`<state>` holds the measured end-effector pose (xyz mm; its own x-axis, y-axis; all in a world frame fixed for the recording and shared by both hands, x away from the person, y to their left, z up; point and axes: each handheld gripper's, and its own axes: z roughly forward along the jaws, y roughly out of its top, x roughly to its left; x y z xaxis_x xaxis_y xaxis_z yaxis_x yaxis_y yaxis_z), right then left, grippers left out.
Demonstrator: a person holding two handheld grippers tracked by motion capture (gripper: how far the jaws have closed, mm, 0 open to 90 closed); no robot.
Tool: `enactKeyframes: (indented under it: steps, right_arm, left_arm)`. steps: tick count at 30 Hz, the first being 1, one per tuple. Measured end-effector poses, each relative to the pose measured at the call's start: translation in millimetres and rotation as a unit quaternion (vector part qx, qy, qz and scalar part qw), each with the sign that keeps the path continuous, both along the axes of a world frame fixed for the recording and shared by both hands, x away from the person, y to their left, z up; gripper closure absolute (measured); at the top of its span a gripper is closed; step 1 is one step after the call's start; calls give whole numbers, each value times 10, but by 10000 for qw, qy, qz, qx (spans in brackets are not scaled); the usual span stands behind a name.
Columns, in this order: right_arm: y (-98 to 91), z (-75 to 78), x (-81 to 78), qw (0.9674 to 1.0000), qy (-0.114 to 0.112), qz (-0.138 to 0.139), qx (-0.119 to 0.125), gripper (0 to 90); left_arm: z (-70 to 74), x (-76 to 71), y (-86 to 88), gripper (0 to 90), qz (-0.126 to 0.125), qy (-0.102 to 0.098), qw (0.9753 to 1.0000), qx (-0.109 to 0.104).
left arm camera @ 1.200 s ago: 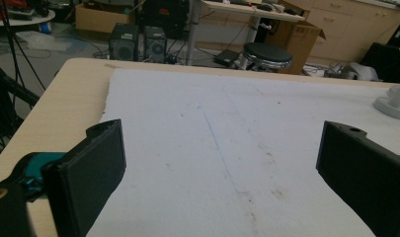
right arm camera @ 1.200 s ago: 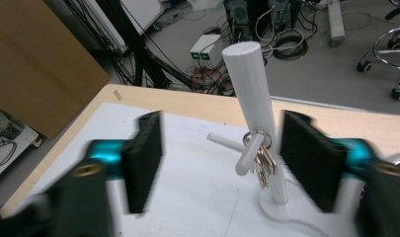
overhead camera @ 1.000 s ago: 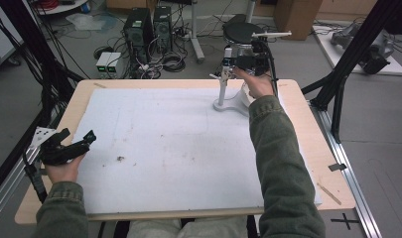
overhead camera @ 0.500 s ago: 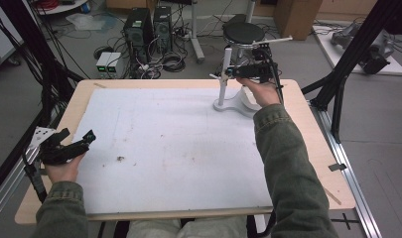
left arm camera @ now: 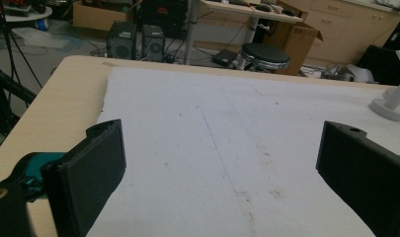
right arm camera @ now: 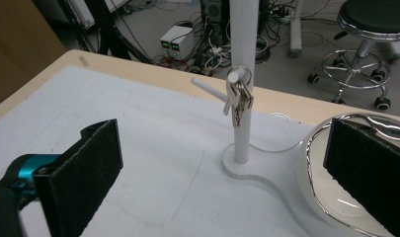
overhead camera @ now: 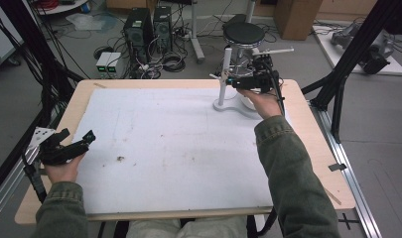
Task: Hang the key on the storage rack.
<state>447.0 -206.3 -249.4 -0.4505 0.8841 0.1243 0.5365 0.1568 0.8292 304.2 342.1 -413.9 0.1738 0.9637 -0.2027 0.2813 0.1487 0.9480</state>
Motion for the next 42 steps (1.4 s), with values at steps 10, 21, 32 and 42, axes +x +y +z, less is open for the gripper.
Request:
enactKeyframes:
  steps: [10,21,32,42]
  right_arm:
    - [-163,-137,-184,9997,-227,-61,6,6]
    - [-402,-266,-392,9992,-363,-179,43,6]
    - [-623,-429,-580,9979,-531,-383,11,6]
    - [-729,-661,-738,9972,-598,-372,258,6]
  left_arm:
    - [1,-6,9,54,9,-15,10000,-36]
    - [4,-18,9,54,12,-13,10000,-17]
    - [3,-17,3,54,-3,4,10000,-8]
    - [2,-19,4,54,-3,5,10000,-16]
